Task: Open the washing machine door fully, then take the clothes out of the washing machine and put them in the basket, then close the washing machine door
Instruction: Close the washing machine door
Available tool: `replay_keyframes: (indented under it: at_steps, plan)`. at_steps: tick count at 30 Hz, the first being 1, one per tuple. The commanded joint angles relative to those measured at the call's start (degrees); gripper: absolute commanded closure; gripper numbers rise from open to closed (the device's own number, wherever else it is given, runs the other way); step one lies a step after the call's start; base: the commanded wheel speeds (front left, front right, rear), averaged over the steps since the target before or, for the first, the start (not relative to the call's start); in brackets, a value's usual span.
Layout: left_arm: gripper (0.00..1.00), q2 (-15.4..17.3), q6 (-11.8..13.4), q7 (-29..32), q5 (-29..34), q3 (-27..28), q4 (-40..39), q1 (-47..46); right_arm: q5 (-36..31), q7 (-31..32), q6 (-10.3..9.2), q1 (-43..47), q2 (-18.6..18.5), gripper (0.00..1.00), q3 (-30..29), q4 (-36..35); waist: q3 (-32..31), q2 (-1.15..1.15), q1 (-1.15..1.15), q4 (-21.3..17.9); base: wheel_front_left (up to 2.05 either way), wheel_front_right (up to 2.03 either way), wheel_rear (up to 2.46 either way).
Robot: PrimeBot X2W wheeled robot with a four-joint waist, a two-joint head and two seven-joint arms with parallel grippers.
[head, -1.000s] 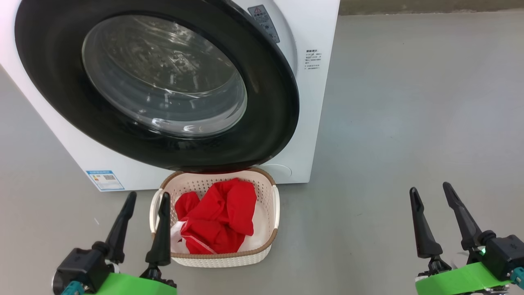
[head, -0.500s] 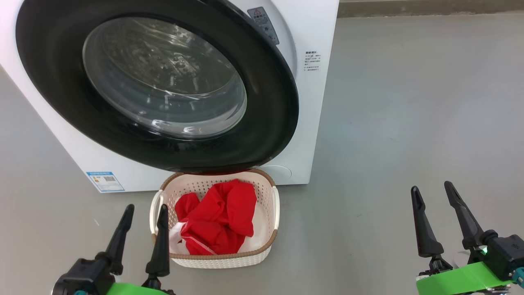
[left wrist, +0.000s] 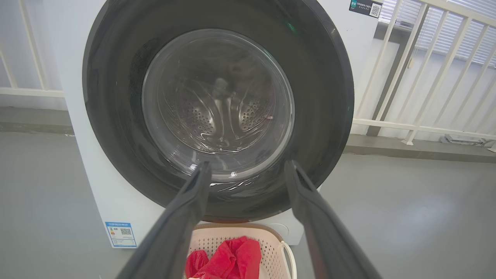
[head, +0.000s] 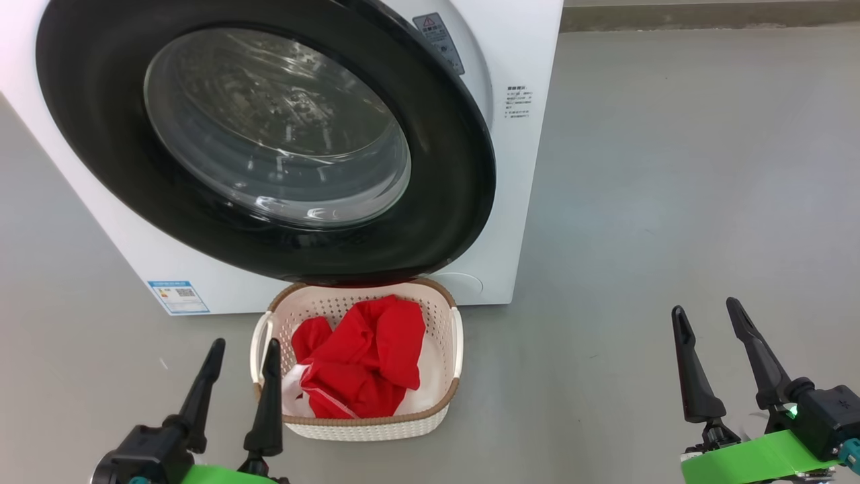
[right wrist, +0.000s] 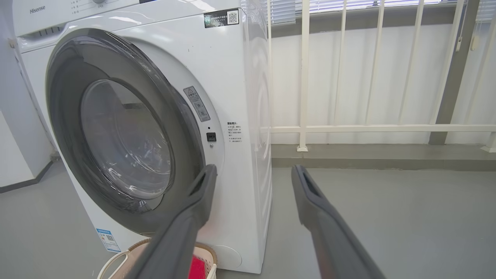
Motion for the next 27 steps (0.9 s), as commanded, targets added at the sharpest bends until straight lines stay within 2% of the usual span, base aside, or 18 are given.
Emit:
replay_keyframes:
  at_steps: [1, 3, 4, 5, 6, 18, 27]
  plan:
    - [0.0, 0.6, -0.3, -0.7, 0.9, 1.8, -1.0, -0.6, 0.7, -0.4, 0.36, -0.5, -0.7, 0.0, 1.3, -1.5, 0.0, 0.0, 0.0, 0.2, 0.0, 0.0, 0.0]
    - [0.0, 0.5, -0.4, -0.7, 1.0, 1.5, -1.1, -0.6, 0.6, -0.4, 0.36, -0.5, -0.7, 0.0, 1.6, -1.5, 0.0, 0.0, 0.0, 0.5, 0.0, 0.0, 0.0]
    - [0.0, 0.4, -0.4, -0.7, 1.1, 1.3, -1.3, -0.6, 0.4, -0.4, 0.36, -0.6, -0.7, 0.49, 1.9, -1.4, 0.1, 0.0, 0.0, 0.7, 0.0, 0.0, 0.0]
    - [0.0, 0.2, -0.4, -0.7, 1.1, 1.0, -1.5, -0.8, 0.2, -0.4, 0.36, -0.9, -0.7, 0.8, 2.2, -1.2, 0.4, 0.0, 0.0, 1.2, 0.0, 0.0, 0.0]
    - [0.0, 0.1, -0.5, -0.7, 1.1, 0.9, -1.7, -1.0, 0.1, -0.4, 0.36, -1.2, -0.7, 1.0, 2.4, -1.1, 0.5, 0.0, 0.0, 1.5, 0.0, 0.0, 0.0]
    - [0.0, -0.5, -1.2, -0.7, 1.5, 0.1, -3.9, -2.6, -1.7, -0.4, 0.36, -7.7, -0.7, 1.0, 6.2, 1.5, 3.8, 0.0, 0.0, 4.7, 0.0, 0.0, 0.0]
    - [0.0, -1.4, -2.0, -0.7, 2.0, 0.5, -5.6, -4.3, -1.1, -0.4, 0.36, -17.1, -0.7, 1.0, 10.6, 5.8, 7.9, 0.0, 0.0, 5.9, 0.0, 0.0, 0.0]
